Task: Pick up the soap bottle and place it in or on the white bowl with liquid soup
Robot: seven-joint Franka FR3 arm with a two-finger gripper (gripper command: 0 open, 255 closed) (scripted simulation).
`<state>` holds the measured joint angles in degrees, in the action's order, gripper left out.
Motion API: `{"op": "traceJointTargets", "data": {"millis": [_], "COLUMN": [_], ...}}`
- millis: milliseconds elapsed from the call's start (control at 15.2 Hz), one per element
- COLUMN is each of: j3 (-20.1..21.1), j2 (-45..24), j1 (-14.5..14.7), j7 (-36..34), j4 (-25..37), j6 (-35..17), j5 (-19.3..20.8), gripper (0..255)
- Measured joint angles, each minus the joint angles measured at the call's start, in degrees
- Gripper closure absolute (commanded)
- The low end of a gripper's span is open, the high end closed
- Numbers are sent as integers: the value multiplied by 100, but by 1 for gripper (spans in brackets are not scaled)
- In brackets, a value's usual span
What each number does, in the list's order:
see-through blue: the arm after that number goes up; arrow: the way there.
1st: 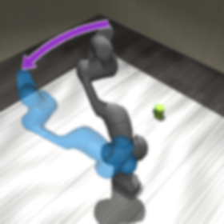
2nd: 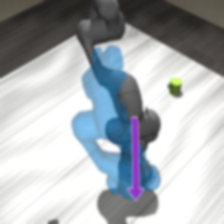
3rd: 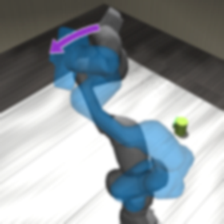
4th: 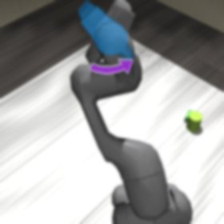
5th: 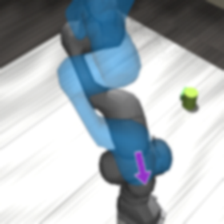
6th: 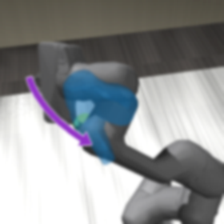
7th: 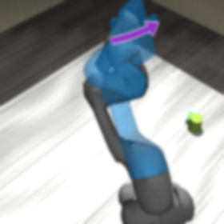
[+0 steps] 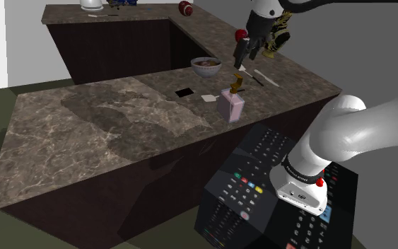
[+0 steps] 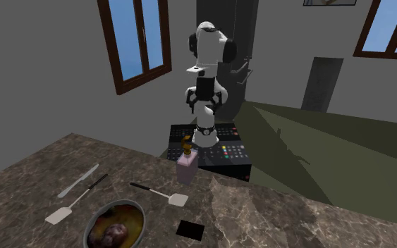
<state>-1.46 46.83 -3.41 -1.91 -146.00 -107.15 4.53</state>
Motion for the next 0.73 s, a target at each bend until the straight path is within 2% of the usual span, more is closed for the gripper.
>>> {"op": "traceJointTargets", "data": {"millis": [330, 726], "j3": [-71, -201], "j2": [10, -408], "j1": [-288, -718], "j7": [-437, -906], "j4": [-966, -1932], "j6": [-1172, -2806], "j5": [59, 187], "gripper": [0, 0]}}
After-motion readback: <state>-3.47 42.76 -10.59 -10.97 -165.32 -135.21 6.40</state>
